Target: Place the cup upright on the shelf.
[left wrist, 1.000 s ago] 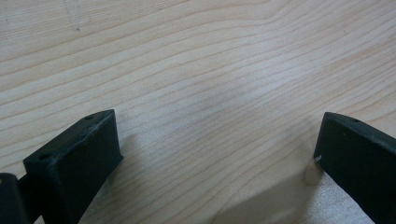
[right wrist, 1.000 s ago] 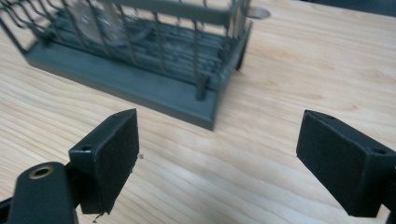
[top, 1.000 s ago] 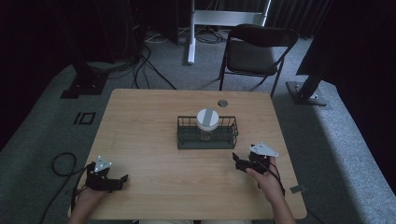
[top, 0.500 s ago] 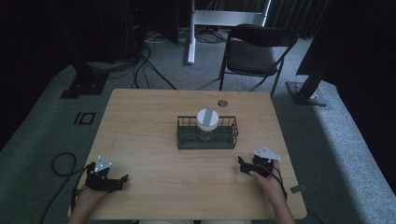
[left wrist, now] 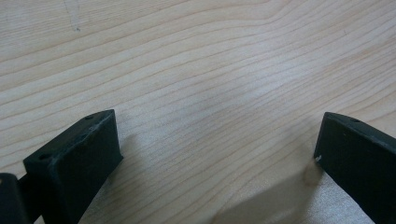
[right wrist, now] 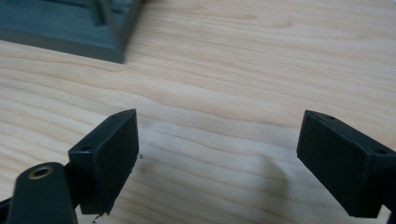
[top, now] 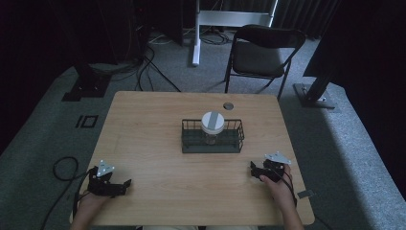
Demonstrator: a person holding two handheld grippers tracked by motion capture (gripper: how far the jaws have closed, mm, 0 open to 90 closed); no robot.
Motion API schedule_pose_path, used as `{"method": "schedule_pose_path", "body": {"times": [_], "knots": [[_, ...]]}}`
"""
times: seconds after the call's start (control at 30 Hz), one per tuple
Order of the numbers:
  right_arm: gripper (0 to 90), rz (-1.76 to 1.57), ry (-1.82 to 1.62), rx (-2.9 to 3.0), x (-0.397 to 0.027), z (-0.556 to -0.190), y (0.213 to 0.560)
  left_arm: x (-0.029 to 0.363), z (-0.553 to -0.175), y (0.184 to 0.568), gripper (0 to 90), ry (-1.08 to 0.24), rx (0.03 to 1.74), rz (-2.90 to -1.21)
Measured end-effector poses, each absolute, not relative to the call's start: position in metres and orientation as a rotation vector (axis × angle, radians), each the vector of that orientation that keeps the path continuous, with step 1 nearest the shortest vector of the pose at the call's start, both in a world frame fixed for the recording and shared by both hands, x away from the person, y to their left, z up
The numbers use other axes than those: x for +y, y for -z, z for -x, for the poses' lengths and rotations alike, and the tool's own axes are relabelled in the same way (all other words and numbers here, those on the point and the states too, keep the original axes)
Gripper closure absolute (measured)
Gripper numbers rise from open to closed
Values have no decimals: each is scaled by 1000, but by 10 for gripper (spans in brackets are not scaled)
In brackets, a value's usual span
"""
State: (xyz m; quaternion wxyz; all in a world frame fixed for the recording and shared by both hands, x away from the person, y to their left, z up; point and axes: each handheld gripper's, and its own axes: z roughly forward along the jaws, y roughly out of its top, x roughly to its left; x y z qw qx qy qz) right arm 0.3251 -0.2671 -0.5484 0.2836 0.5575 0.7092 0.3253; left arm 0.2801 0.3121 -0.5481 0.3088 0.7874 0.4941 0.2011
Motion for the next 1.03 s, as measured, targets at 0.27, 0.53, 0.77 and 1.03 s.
{"method": "schedule_pose_path", "body": {"times": [0.27, 0.53, 0.77, 1.03], "knots": [[124, -1595, -797, 1880, -276, -328, 550, 312, -280, 548, 5, -532, 1306, -2081], [116, -1654, -814, 1868, -280, -330, 551, 312, -280, 548, 5, -532, 1306, -2082], [109, -1643, -820, 1884, -280, -330, 551, 312, -280, 548, 5, -532, 1306, -2082], [109, -1644, -821, 1883, -280, -330, 551, 311, -280, 548, 5, -543, 1331, -2068]]}}
